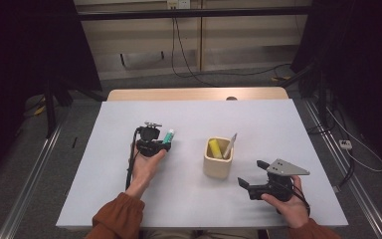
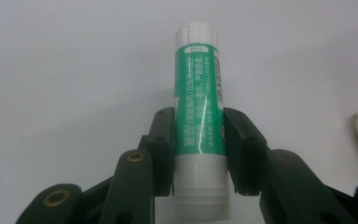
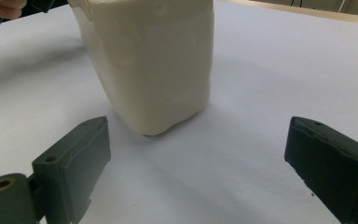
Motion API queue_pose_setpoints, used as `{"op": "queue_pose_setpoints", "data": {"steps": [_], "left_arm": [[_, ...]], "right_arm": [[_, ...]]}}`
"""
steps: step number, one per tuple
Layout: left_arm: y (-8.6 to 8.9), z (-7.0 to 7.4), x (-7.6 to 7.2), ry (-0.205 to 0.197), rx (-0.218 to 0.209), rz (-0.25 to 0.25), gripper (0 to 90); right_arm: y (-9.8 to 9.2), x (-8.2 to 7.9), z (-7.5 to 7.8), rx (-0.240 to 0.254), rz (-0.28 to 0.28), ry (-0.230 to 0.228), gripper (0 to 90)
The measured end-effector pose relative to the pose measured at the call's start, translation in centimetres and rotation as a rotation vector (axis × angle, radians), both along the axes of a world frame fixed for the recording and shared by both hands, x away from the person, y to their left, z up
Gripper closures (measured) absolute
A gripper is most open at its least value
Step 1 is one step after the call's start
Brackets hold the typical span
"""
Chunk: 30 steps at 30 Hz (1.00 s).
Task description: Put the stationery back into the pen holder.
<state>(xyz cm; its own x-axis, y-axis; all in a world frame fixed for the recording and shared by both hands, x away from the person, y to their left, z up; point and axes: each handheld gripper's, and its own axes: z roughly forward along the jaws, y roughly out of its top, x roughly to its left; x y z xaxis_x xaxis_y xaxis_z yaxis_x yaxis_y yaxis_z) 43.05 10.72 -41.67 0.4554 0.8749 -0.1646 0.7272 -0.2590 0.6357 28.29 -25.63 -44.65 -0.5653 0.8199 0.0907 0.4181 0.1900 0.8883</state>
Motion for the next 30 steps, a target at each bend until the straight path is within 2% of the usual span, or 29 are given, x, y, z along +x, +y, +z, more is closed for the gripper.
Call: {"op": "queue_pose_setpoints", "data": {"steps": [4, 9, 11, 13, 17, 19, 30], "left_arm": [[0.3, 0.5, -0.4, -0.016, -0.029, -0.030, 66.1], [0.7, 1.3, -1.0, -0.043, -0.039, -0.072, 66.1], [1.0, 1.7, -1.3, -0.066, -0.052, -0.103, 66.1], [1.1, 1.9, -1.7, -0.091, -0.045, -0.115, 66.1], [1.5, 2.2, -2.3, -0.117, -0.062, -0.161, 66.1], [1.6, 2.3, -2.7, -0.122, -0.073, -0.175, 66.1], [2.5, 2.9, -4.4, -0.133, -0.069, -0.255, 66.1]], "right_arm": [[0.0, 0.0, 0.0, -0.002, 0.001, 0.001, 6.9], [0.0, 0.0, 0.0, -0.002, 0.004, 0.000, 6.9], [0.0, 0.0, 0.0, -0.005, 0.004, 0.002, 6.9], [0.0, 0.0, 0.0, -0.003, 0.005, 0.001, 6.9], [0.1, 0.0, 0.0, -0.004, 0.004, 0.001, 6.8], [0.1, 0.0, 0.0, -0.004, 0.005, 0.001, 6.7], [0.2, 0.0, -0.1, -0.006, 0.015, 0.002, 6.1]]}}
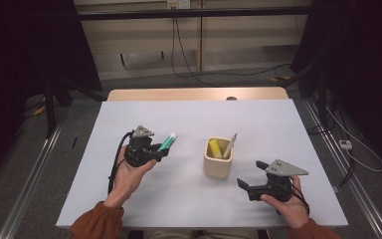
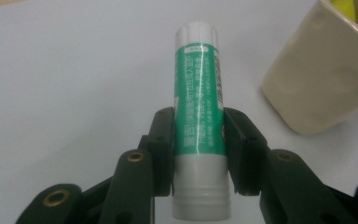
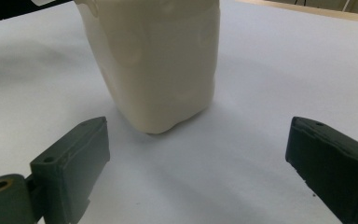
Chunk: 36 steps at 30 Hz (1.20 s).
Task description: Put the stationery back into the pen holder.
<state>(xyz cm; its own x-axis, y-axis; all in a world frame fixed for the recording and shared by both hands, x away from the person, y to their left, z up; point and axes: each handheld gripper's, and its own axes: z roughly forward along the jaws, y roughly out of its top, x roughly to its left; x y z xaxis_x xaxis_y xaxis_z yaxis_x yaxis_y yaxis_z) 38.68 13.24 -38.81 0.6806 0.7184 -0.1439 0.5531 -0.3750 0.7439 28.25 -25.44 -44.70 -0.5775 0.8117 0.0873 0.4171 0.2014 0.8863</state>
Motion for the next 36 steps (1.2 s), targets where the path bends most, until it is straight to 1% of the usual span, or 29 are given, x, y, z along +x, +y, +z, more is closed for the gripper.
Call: {"op": "queue_pose_setpoints", "data": {"steps": [3, 5, 11, 13, 15, 17, 20, 22, 25, 27, 30, 32, 36], "left_arm": [[0.3, -0.1, -0.5, 0.004, -0.004, -0.019, 66.1], [0.4, -0.1, -0.7, 0.017, -0.011, -0.032, 66.1], [0.2, 0.0, -2.0, 0.010, -0.001, -0.081, 66.1], [0.3, 0.0, -2.4, 0.015, -0.008, -0.098, 66.1], [0.3, 0.0, -2.8, 0.017, -0.001, -0.112, 66.1], [0.2, -0.1, -3.2, 0.022, -0.004, -0.124, 66.1], [-0.1, -0.2, -3.7, 0.027, 0.006, -0.148, 66.1], [-0.3, -0.4, -4.0, 0.040, -0.001, -0.161, 66.1], [-0.7, -0.6, -4.5, 0.047, 0.018, -0.182, 66.1], [-1.1, -0.7, -4.7, 0.053, 0.022, -0.197, 66.0], [-1.5, -0.9, -5.1, 0.076, 0.006, -0.231, 66.1], [-1.7, -1.0, -5.3, 0.076, 0.016, -0.240, 66.1], [-2.3, -1.2, -5.7, 0.086, 0.023, -0.269, 66.1]], "right_arm": [[0.0, 0.0, 0.0, -0.004, 0.001, -0.002, 5.9], [0.0, 0.0, 0.0, -0.004, 0.001, -0.001, 5.7], [0.1, -0.1, 0.0, -0.009, 0.007, -0.009, 5.1], [0.2, -0.1, 0.0, -0.009, 0.010, -0.012, 4.5], [0.2, -0.1, 0.0, -0.012, 0.014, -0.016, 4.4], [0.3, -0.1, 0.0, -0.017, 0.012, -0.017, 4.4], [0.5, -0.2, 0.0, -0.022, 0.018, -0.020, 4.4], [0.7, -0.3, 0.0, -0.029, 0.023, -0.023, 4.4], [0.8, -0.4, 0.1, -0.045, 0.027, -0.030, 4.2], [0.9, -0.4, 0.1, -0.045, 0.029, -0.031, 4.2], [1.1, -0.6, 0.1, -0.050, 0.040, -0.036, 4.1], [1.3, -0.7, 0.2, -0.056, 0.048, -0.041, 4.2], [1.6, -0.8, 0.2, -0.063, 0.065, -0.045, 4.2]]}}
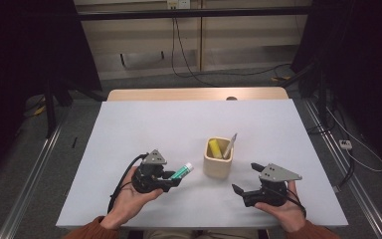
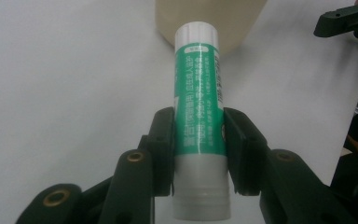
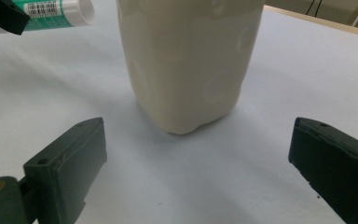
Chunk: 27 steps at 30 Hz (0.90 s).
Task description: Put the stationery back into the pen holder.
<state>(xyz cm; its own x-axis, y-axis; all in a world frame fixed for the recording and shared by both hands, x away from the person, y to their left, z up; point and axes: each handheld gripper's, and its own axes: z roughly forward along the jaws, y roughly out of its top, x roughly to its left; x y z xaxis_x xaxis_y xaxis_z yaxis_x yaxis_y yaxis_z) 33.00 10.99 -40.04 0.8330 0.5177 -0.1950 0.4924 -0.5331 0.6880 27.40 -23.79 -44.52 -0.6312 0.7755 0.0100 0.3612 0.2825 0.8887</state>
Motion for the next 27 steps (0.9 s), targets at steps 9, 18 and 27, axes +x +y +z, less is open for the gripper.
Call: {"op": "queue_pose_setpoints", "data": {"steps": [9, 18, 27], "left_arm": [[-0.8, -0.2, -0.3, 0.019, 0.003, -0.034, 66.0], [-2.0, -0.1, -0.7, 0.043, 0.010, -0.076, 66.0], [-3.2, -0.1, -1.1, 0.053, 0.022, -0.113, 66.1]], "right_arm": [[1.0, -0.3, 0.0, -0.077, 0.022, -0.036, 4.5], [2.1, -0.9, 0.0, -0.165, 0.074, -0.084, 4.6], [3.5, -1.5, 0.0, -0.264, 0.113, -0.142, 8.8]]}}
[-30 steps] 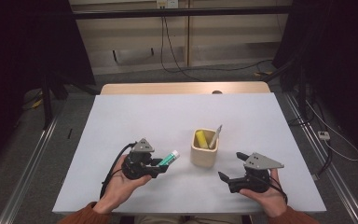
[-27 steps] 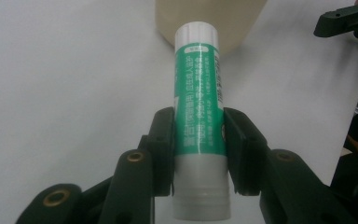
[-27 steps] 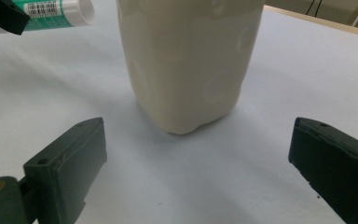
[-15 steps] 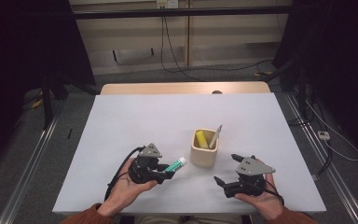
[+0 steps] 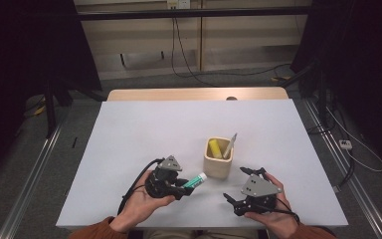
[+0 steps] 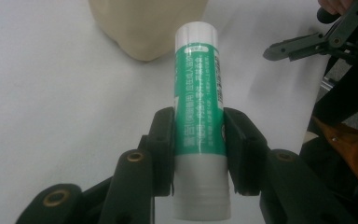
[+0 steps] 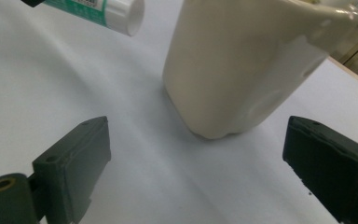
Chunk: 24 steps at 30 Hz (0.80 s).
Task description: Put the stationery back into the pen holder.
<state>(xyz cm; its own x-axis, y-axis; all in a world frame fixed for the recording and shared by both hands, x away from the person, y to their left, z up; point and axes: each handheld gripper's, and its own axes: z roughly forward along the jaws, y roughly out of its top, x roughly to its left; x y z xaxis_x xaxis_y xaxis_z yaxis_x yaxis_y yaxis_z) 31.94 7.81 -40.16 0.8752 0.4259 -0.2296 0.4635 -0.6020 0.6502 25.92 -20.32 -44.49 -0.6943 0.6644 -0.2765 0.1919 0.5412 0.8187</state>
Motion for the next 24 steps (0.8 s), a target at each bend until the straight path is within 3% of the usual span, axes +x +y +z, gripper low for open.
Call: {"op": "queue_pose_setpoints", "data": {"steps": [8, 15, 17, 20, 24], "left_arm": [[-1.2, 0.0, -0.4, 0.005, 0.009, -0.042, 66.0], [-2.4, 0.2, -0.4, -0.001, 0.047, -0.081, 66.0], [-2.8, 0.1, -0.4, 0.008, 0.030, -0.089, 66.0], [-3.5, 0.0, -0.4, 0.007, 0.048, -0.090, 66.0], [-4.1, 0.2, -0.5, 0.012, 0.042, -0.113, 66.0]], "right_arm": [[1.0, -1.0, 0.1, -0.104, 0.054, -0.082, 13.5], [2.1, -1.7, 0.0, -0.221, 0.108, -0.179, 16.5], [2.4, -2.0, -0.1, -0.256, 0.129, -0.206, 18.3], [2.7, -2.3, 0.0, -0.299, 0.144, -0.254, 19.8], [3.1, -2.6, -0.1, -0.348, 0.162, -0.310, 22.6]]}}
